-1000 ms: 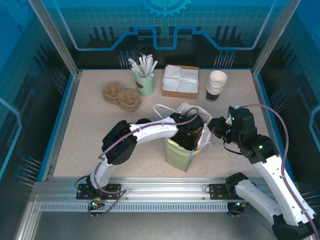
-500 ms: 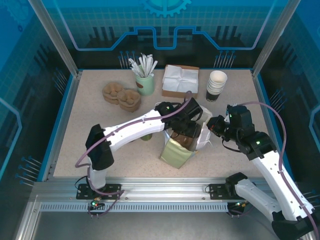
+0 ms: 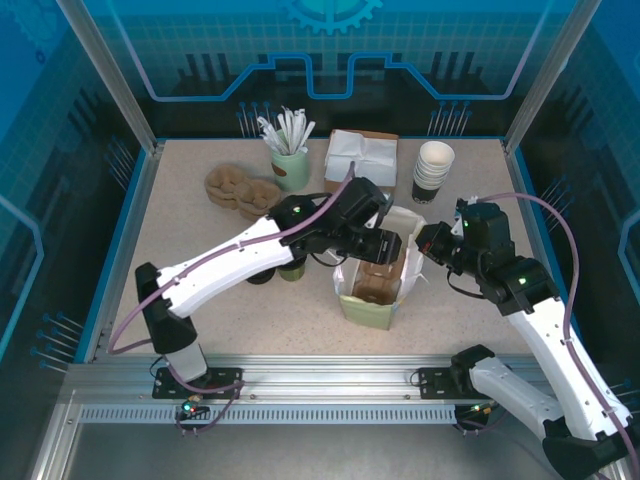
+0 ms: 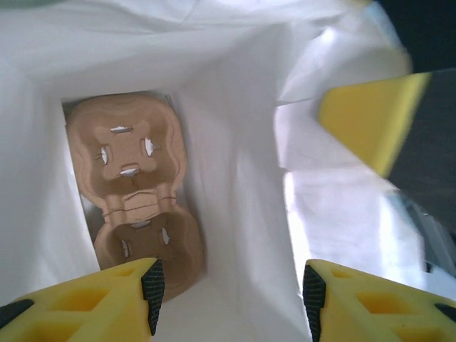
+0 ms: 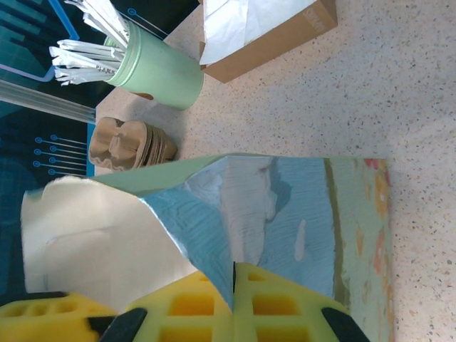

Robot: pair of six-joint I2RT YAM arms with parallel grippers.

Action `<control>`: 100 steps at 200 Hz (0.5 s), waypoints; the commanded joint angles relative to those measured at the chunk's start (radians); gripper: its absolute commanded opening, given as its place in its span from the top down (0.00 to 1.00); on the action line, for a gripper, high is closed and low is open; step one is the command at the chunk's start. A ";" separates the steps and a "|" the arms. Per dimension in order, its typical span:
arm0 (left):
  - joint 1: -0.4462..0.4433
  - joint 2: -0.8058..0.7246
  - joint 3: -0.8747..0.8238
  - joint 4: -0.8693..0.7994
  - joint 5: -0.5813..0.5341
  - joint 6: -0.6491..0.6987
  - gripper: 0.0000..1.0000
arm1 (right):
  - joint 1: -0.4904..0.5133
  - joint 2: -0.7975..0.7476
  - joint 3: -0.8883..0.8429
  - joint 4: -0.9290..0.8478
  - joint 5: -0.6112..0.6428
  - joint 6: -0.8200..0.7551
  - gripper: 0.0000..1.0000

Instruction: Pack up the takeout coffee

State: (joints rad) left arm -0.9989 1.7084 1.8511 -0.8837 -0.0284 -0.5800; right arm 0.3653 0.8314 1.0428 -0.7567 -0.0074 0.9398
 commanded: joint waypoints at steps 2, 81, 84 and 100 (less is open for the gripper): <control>-0.001 -0.125 0.031 0.030 -0.020 0.025 0.44 | -0.009 -0.009 0.043 0.035 0.010 -0.074 1.00; 0.106 -0.496 -0.253 0.141 -0.202 0.081 0.41 | -0.026 -0.097 0.047 0.141 -0.088 -0.325 1.00; 0.111 -0.505 -0.263 0.140 -0.205 0.081 0.41 | -0.026 -0.101 0.046 0.144 -0.093 -0.329 1.00; 0.146 -0.546 -0.308 0.138 -0.214 0.083 0.41 | -0.029 -0.113 0.037 0.162 -0.113 -0.347 1.00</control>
State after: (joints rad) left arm -0.8940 1.2007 1.6085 -0.7635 -0.1864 -0.5240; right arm 0.3523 0.7456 1.0595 -0.6666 -0.0666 0.6720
